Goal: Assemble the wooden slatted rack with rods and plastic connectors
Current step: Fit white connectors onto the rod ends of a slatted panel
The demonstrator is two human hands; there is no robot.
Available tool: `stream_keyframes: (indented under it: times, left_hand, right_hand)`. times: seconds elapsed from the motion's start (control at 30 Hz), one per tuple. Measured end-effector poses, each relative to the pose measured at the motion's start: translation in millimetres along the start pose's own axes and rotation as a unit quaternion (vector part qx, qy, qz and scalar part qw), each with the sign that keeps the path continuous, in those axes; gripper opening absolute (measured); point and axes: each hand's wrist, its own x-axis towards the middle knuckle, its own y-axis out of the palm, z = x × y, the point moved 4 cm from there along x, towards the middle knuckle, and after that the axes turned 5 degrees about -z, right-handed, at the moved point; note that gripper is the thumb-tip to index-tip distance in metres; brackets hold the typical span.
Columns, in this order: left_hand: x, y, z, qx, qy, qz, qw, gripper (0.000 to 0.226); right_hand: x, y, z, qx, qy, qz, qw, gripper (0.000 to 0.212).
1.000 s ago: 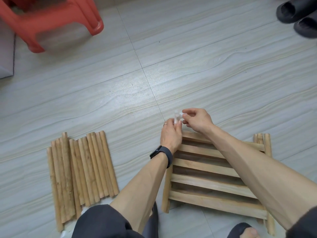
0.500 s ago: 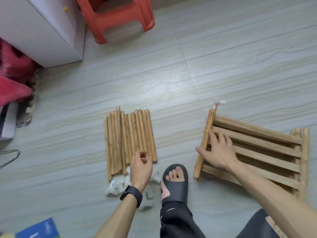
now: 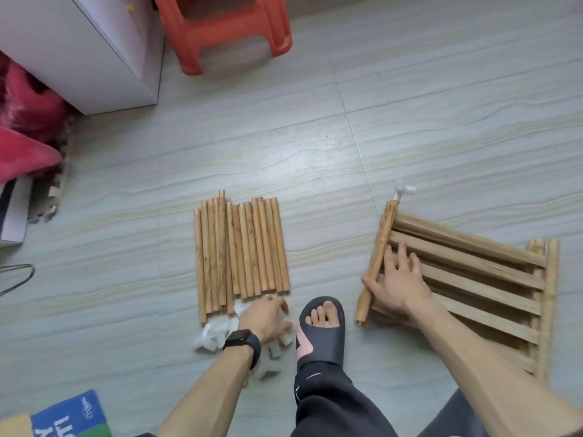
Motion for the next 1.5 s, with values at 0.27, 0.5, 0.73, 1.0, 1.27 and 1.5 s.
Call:
stream_keyframes:
  times: [0.27, 0.5, 0.73, 1.0, 1.27, 1.5]
  left_hand:
    - [17.4, -16.7, -8.2, 0.033, 0.034, 0.040, 0.998, 0.021]
    - [21.5, -109.4, -66.1, -0.467, -0.030, 0.065, 0.882, 0.025]
    - [20.7, -231.8, -246.1, -0.565, 0.118, 0.083, 0.812, 0.033]
    - [29.7, -226.0, -429.2, -0.546, 0.216, 0.137, 0.798, 0.025]
    - [50.5, -116.2, -453.7, -0.501, 0.213, 0.109, 0.832, 0.024]
    - [56.4, -80.3, -455.8, -0.499, 0.153, 0.178, 0.834, 0.036]
  right_hand:
    - [-8.5, -13.0, 4.9, -0.009, 0.006, 0.030, 0.999, 0.101]
    - [-7.8, -77.7, 5.2, -0.003, -0.009, 0.157, 0.987, 0.088]
    - [-41.2, -239.8, -25.3, 0.409, -0.023, 0.179, 0.895, 0.031]
    - [-63.0, -245.7, -133.3, 0.793, -0.010, -0.156, 0.589, 0.021]
    - [-56.6, -168.3, -193.8, 0.838, 0.049, -0.193, 0.507, 0.028]
    - [-42.1, -140.4, -224.4, 0.816, 0.082, -0.182, 0.543, 0.033]
